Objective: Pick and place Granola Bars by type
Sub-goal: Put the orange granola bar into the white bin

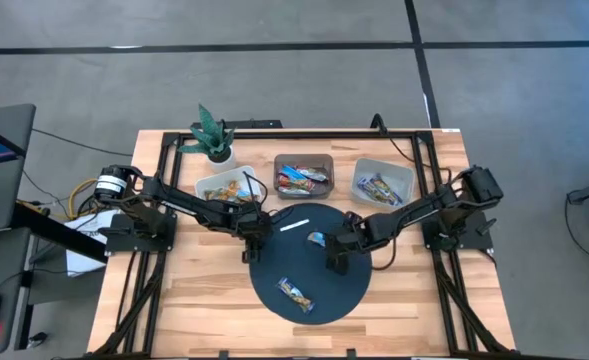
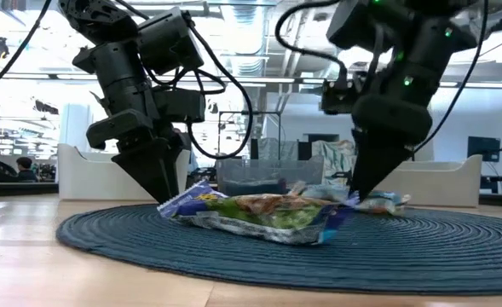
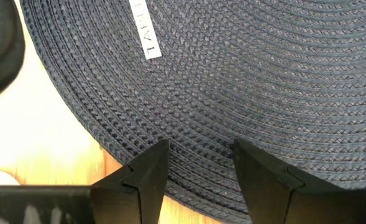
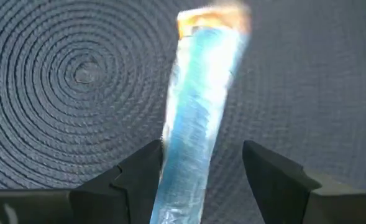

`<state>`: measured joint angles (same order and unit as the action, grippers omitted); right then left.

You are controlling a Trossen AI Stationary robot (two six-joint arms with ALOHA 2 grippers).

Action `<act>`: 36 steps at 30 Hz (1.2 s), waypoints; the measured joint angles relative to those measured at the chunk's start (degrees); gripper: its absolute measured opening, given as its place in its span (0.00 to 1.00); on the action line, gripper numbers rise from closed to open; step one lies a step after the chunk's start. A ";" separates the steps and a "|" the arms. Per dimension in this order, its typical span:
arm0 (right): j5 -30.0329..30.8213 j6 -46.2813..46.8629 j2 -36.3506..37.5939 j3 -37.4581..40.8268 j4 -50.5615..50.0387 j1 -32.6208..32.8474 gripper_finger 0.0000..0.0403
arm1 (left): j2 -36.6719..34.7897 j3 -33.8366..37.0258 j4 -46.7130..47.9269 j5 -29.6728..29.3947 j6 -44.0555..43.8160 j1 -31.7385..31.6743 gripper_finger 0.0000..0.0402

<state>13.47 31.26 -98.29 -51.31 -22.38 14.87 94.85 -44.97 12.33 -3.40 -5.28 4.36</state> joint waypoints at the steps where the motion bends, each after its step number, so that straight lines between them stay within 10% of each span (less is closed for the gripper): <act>1: -0.80 0.29 -0.59 0.00 0.19 -0.30 0.54 | 0.00 -0.02 -0.01 0.00 0.01 0.00 0.43; 13: -2.65 -6.36 -2.07 0.07 2.53 -0.42 0.51 | 0.00 -0.02 -0.20 -0.02 0.02 0.00 0.43; 36: -1.09 -26.99 0.01 0.15 18.76 0.97 0.04 | -0.60 -1.14 3.65 -0.32 0.41 0.00 0.43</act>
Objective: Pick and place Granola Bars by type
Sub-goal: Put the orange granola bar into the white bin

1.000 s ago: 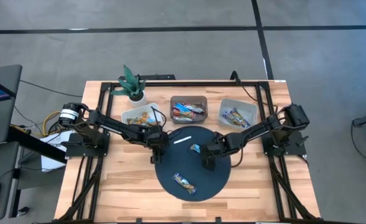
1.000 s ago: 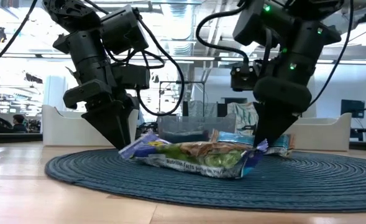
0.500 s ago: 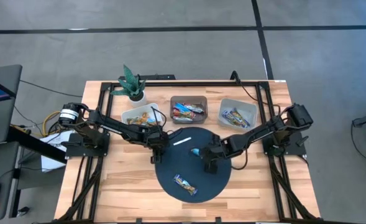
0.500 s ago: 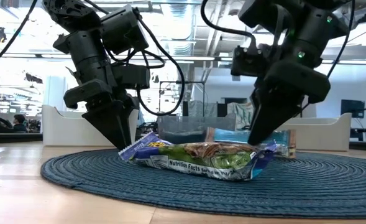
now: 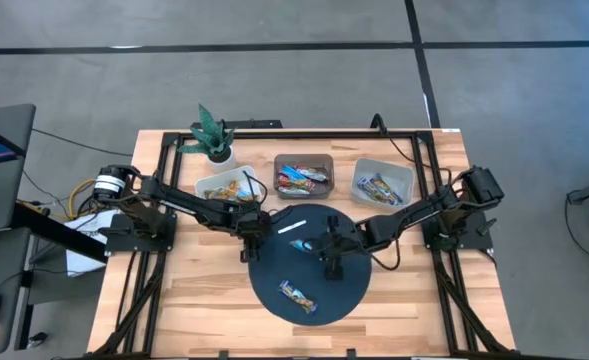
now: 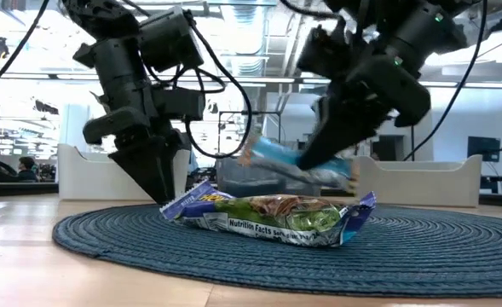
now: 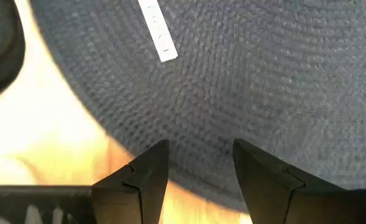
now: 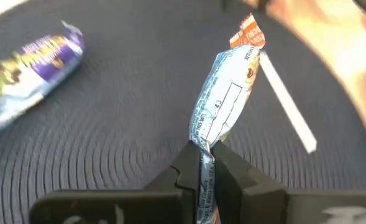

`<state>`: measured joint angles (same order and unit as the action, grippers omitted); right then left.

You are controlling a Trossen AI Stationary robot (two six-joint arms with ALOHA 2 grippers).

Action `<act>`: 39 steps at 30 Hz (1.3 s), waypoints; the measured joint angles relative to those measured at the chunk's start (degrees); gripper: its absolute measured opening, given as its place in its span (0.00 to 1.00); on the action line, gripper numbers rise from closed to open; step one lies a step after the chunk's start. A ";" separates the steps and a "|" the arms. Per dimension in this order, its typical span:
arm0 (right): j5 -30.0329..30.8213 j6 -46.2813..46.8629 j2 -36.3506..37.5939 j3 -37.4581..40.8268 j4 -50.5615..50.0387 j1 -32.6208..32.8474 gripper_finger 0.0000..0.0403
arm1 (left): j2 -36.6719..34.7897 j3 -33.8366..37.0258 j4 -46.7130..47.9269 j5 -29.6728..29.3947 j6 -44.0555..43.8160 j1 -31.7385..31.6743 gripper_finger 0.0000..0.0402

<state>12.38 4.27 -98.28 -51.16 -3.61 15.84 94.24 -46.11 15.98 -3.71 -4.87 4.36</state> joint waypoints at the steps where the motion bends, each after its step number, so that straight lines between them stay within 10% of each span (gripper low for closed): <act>1: -0.05 -1.67 0.02 -0.01 1.44 -0.18 0.04 | -0.38 -0.55 1.14 -0.36 -0.20 0.00 0.43; 21: -8.02 -14.39 -2.87 -1.09 19.43 -5.65 0.06 | -10.97 -1.12 1.83 -22.49 2.15 14.89 0.43; 39: -8.41 -16.34 -12.76 -10.69 10.44 -7.74 0.15 | -11.35 -1.12 4.38 -31.16 1.56 18.18 0.43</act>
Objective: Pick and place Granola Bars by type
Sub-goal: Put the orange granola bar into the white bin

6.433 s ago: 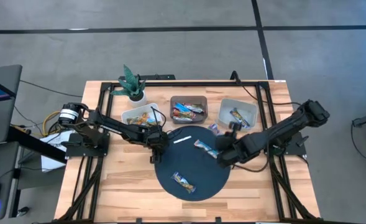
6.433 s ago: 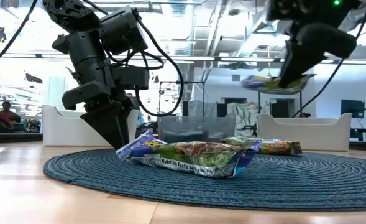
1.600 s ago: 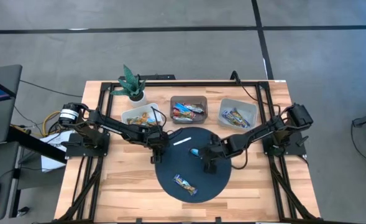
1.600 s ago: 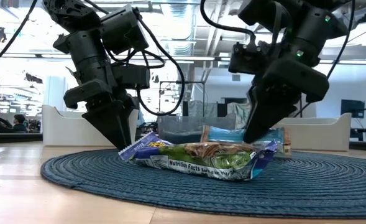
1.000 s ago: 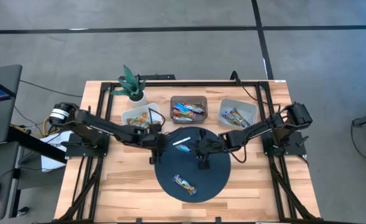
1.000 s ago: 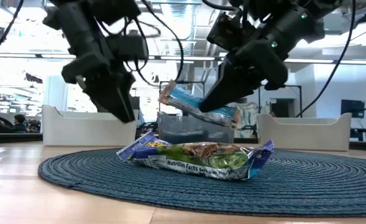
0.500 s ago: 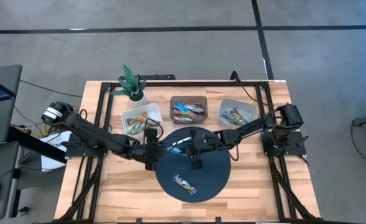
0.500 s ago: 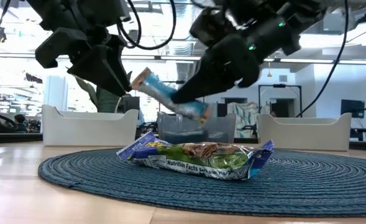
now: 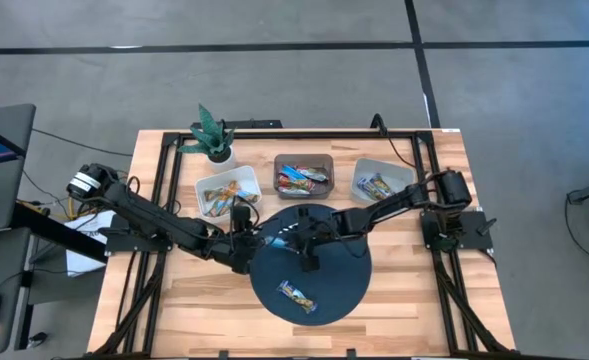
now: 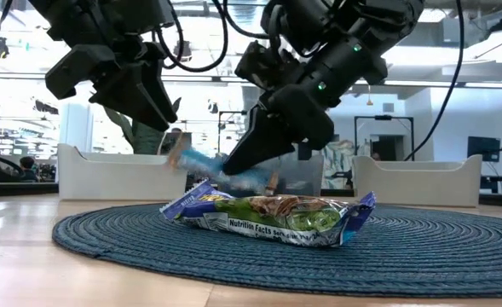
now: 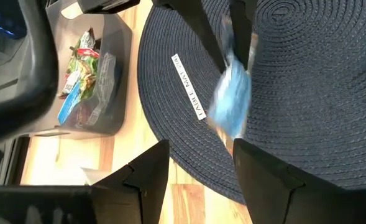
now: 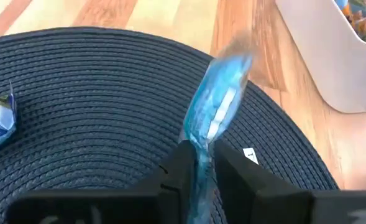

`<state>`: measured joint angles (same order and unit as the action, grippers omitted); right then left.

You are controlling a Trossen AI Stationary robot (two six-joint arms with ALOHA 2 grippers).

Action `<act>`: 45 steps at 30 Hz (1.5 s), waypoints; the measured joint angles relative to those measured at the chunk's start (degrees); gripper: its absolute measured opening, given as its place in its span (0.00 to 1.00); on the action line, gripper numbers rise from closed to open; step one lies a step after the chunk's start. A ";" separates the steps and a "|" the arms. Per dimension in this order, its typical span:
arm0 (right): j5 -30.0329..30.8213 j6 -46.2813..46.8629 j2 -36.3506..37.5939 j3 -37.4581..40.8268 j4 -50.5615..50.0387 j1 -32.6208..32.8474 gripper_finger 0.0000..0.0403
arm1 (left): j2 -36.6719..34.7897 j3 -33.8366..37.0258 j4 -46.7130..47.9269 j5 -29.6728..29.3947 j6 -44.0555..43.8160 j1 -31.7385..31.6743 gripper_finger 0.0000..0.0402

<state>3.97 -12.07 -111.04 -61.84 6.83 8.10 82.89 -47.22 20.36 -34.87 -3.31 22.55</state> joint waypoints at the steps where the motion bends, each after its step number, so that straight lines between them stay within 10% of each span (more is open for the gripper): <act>1: 0.00 -0.01 0.08 0.01 -0.08 0.00 0.17 | 0.00 0.00 -0.04 0.00 0.02 0.00 0.43; 17: 2.24 4.85 2.73 0.23 -11.41 0.13 0.58 | 0.02 4.74 -15.13 9.49 9.16 -4.39 0.43; 26: 2.02 12.94 5.62 1.40 -24.04 2.80 0.58 | 2.05 5.41 -17.91 21.83 7.46 -11.54 0.43; 45: 2.56 18.14 5.86 1.38 -30.40 5.66 0.51 | 8.42 4.46 -19.96 24.37 7.23 -15.65 0.43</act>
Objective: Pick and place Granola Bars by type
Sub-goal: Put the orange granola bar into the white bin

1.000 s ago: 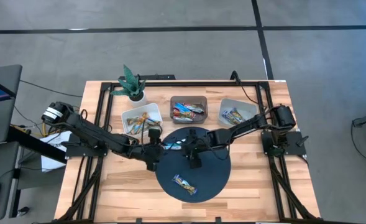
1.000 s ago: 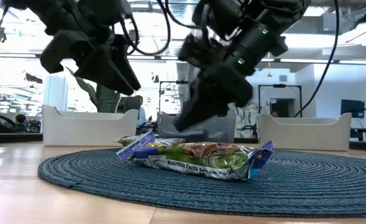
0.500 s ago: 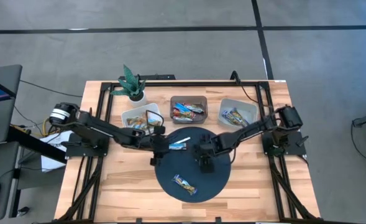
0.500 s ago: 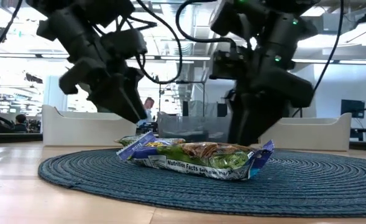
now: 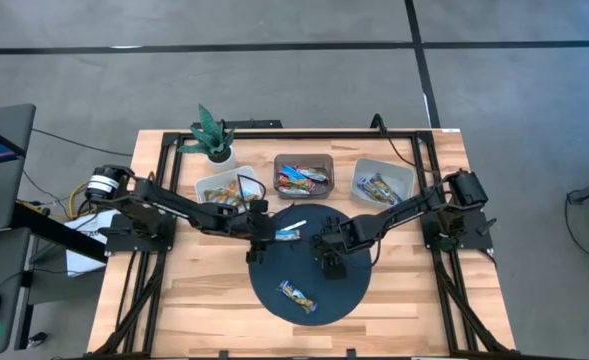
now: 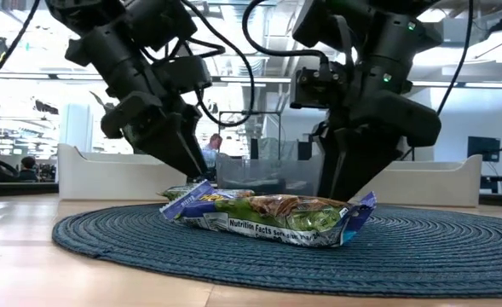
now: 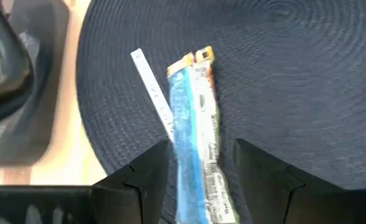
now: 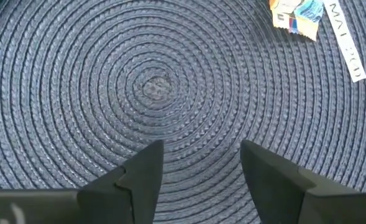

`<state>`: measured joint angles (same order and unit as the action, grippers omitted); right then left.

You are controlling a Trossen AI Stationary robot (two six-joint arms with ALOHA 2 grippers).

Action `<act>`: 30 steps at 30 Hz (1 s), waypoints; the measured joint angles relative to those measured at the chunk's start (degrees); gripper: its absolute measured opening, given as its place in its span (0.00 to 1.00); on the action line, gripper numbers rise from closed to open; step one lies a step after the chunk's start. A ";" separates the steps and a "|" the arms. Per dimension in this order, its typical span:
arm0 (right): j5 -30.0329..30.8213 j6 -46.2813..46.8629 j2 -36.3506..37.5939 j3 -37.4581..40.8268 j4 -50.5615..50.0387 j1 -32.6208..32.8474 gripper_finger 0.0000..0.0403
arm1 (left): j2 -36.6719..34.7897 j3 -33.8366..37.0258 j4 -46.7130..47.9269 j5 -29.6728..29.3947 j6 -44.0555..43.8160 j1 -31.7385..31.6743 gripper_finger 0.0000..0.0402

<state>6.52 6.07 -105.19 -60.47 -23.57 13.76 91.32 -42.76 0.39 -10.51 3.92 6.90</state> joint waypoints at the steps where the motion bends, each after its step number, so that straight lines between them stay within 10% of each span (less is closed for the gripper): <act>1: 0.00 0.00 0.00 0.00 0.00 -0.02 0.50 | 0.38 0.00 -0.60 0.57 0.02 0.02 0.43; 30: -0.04 -0.48 -0.02 -0.04 1.00 -0.48 0.45 | 2.63 -0.01 -0.60 5.50 -2.64 -3.16 0.43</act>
<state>6.48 5.58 -105.21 -60.51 -22.57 13.28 93.94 -42.76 -0.20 -5.01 1.28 3.74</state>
